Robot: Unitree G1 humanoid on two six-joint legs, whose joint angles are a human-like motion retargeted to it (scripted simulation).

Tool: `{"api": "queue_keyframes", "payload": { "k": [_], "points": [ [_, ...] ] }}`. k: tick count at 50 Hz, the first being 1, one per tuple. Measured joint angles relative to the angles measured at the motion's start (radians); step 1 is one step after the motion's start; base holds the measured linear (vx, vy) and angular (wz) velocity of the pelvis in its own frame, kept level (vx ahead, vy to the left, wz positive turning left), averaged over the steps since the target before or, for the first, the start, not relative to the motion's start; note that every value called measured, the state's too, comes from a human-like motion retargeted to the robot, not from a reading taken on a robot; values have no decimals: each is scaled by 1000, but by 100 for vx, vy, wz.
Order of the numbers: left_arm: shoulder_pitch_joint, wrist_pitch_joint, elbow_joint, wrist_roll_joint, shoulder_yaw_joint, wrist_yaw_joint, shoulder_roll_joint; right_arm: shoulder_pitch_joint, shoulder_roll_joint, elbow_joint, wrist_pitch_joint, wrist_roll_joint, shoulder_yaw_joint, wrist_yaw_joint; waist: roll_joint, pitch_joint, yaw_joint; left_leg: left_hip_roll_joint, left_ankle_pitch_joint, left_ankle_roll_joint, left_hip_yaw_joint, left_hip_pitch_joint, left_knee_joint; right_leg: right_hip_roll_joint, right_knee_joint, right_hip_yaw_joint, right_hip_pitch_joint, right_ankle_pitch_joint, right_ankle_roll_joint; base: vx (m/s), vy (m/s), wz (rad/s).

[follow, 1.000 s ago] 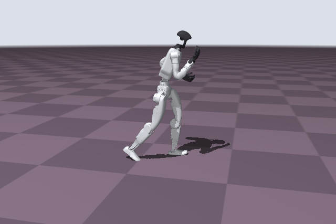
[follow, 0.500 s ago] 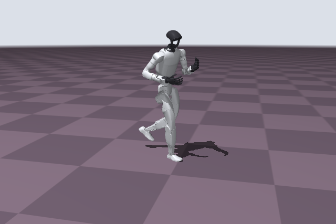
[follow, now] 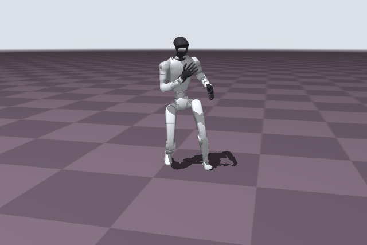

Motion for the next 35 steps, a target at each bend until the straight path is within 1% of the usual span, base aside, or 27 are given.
{"api": "queue_keyframes", "payload": {
  "k": [2,3,5,6,7,8,10,12,13,15,17,19,20,22,23,24,25,26,28,30,33,35],
  "points": [
    [-188,19,6,181,-43,71,-44,171,-69,12,6,-34,-35,23,15,10,-42,10,-25,-1,53,33,32,55,56,55,-30,20,25,35,22,-120],
    [-262,26,-11,218,-51,99,-78,261,-127,-8,15,-12,-68,56,27,2,-81,19,-24,-4,76,56,22,100,45,78,-39,32,59,36,15,-117],
    [-386,26,-71,174,-62,171,-149,431,-248,-71,16,105,-138,90,59,-23,-182,46,0,-21,126,106,-37,140,-39,42,-63,53,112,38,9,-117],
    [-432,20,-106,108,-78,179,-169,513,-320,-103,51,239,-174,166,82,-36,-239,60,27,-38,150,137,-91,120,-116,-35,-70,54,120,39,3,-125],
    [-474,11,-142,49,-96,191,-179,587,-385,-128,69,331,-216,208,103,-51,-293,72,57,-55,175,168,-151,100,-198,-114,-77,56,127,40,-2,-139],
    [-505,-7,-175,3,-118,210,-168,648,-440,-138,52,339,-269,185,120,-67,-340,80,96,-72,201,200,-222,81,-293,-197,-82,58,137,40,-6,-156],
    [-550,-21,-228,-82,-162,206,-125,755,-509,-155,50,412,-349,160,157,-91,-416,91,186,-103,252,263,-355,66,-511,-349,-79,74,159,40,-13,-185],
    [-550,-11,-269,-123,-187,149,-71,816,-530,-155,82,428,-424,177,176,-103,-460,95,269,-131,315,306,-415,64,-752,-507,-53,106,168,41,-21,-236],
    [-539,-11,-287,-144,-195,141,-53,830,-524,-147,69,400,-461,128,175,-106,-472,91,303,-141,343,319,-415,64,-865,-587,-36,137,174,42,-24,-267],
    [-477,-26,-324,-187,-199,120,-25,828,-486,-129,57,332,-494,56,153,-112,-491,79,348,-136,374,335,-362,80,-1029,-671,-5,229,172,45,-24,-291],
    [-413,-35,-324,-212,-223,102,-35,789,-421,-91,75,298,-491,56,125,-95,-484,82,363,-100,365,314,-204,98,-1049,-604,13,241,146,47,-19,-306],
    [-358,-38,-266,-220,-251,120,-63,714,-354,-23,87,288,-454,53,124,-73,-468,111,383,-71,349,246,32,125,-1017,-486,22,182,113,47,-12,-305],
    [-335,-35,-218,-212,-264,145,-84,663,-323,21,88,286,-423,40,133,-58,-460,130,399,-62,335,203,158,145,-1000,-429,26,150,95,49,-6,-312],
    [-266,-23,-83,-143,-260,242,-108,534,-260,121,57,244,-331,-43,147,-32,-433,128,387,-61,274,118,355,189,-968,-326,46,110,63,52,-2,-329],
    [-221,-14,-24,-113,-248,293,-116,466,-229,155,35,209,-296,-95,148,-20,-411,115,351,-56,247,83,430,206,-952,-272,60,98,57,57,-1,-339],
    [-164,-13,8,-103,-230,320,-116,404,-199,158,18,182,-280,-129,142,-11,-382,110,301,-36,244,53,486,215,-938,-220,75,92,62,60,-1,-337],
    [-102,-16,28,-105,-208,335,-112,345,-168,147,3,160,-275,-155,133,-5,-350,109,243,-9,253,27,533,220,-925,-169,91,88,71,63,-3,-319],
    [-35,-32,12,-130,-179,315,-91,286,-135,107,-5,159,-287,-156,116,-5,-314,130,187,33,293,6,557,215,-919,-125,104,96,88,65,-3,-299],
    [102,-60,-44,-197,-112,251,-18,173,-66,13,-13,176,-321,-147,77,-13,-239,165,106,107,367,-43,565,198,-926,-49,132,131,124,68,-1,-254],
    [229,-72,-105,-258,-62,194,77,93,-15,-86,-17,207,-354,-137,42,-38,-171,138,108,125,356,-114,492,171,-970,16,175,203,152,73,4,-192],
    [346,-72,-147,-334,-36,137,193,51,-7,-203,-31,243,-356,-131,12,-84,-75,35,191,65,231,-188,221,134,-1056,101,258,344,185,80,10,-146],
    [368,-62,-153,-387,-19,87,252,45,-31,-260,-33,266,-334,-119,-2,-102,-8,36,198,45,235,-167,-21,120,-1093,138,308,433,212,84,14,-143]
  ]
}}
